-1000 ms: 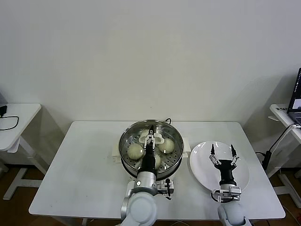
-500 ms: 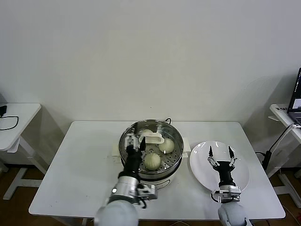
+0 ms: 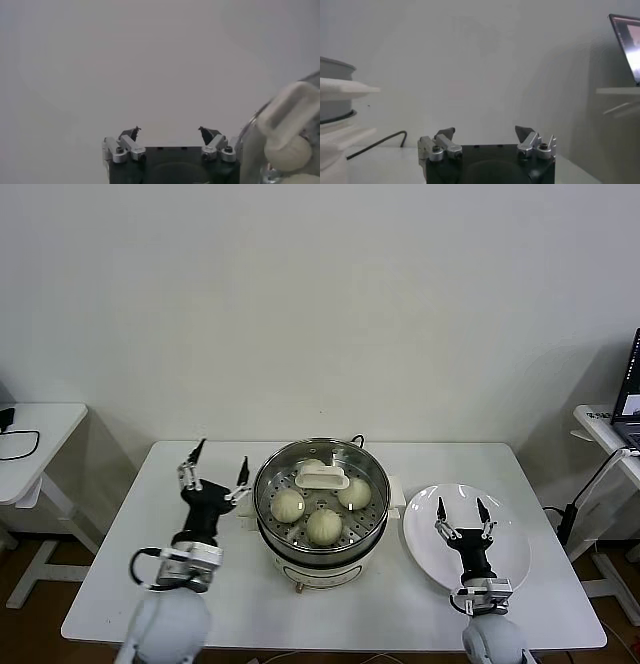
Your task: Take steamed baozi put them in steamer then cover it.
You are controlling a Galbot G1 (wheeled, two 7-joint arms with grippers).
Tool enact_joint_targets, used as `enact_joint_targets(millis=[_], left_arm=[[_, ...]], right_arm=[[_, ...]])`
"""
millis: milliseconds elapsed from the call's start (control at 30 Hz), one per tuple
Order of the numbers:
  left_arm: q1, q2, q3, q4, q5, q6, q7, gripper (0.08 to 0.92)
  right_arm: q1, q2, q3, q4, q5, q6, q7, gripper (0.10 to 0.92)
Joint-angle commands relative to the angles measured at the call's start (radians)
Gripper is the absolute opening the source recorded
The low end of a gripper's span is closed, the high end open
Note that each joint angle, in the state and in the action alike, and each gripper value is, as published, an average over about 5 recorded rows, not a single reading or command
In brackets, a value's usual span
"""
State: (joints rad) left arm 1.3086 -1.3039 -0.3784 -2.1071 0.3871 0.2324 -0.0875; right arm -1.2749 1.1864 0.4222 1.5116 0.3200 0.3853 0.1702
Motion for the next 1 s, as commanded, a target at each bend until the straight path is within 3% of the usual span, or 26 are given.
enact_joint_targets(millis=[33,367,1000], left_arm=[[0.059,-0.005,-0.254,0.263,-0.431,-0.436,0.003,0.823],[0.111,0.000,-0.247,0.326,-0.464,-0.477,0.085,0.823],[0.099,0.011,-0.198,0.335,-0.434,-0.470,0.100,0.823]], right_arm=[[-0.014,-0.015,-0.008,0.024,0.047,-0.027,-0.012,0.823],[-0.038,-0.018,-0.004,0.031,0.043,-0.033,-0.013,0.823],[-0.038,-0.020,-0.014,0.041,0.043,-0.038,-0.007,0.823]])
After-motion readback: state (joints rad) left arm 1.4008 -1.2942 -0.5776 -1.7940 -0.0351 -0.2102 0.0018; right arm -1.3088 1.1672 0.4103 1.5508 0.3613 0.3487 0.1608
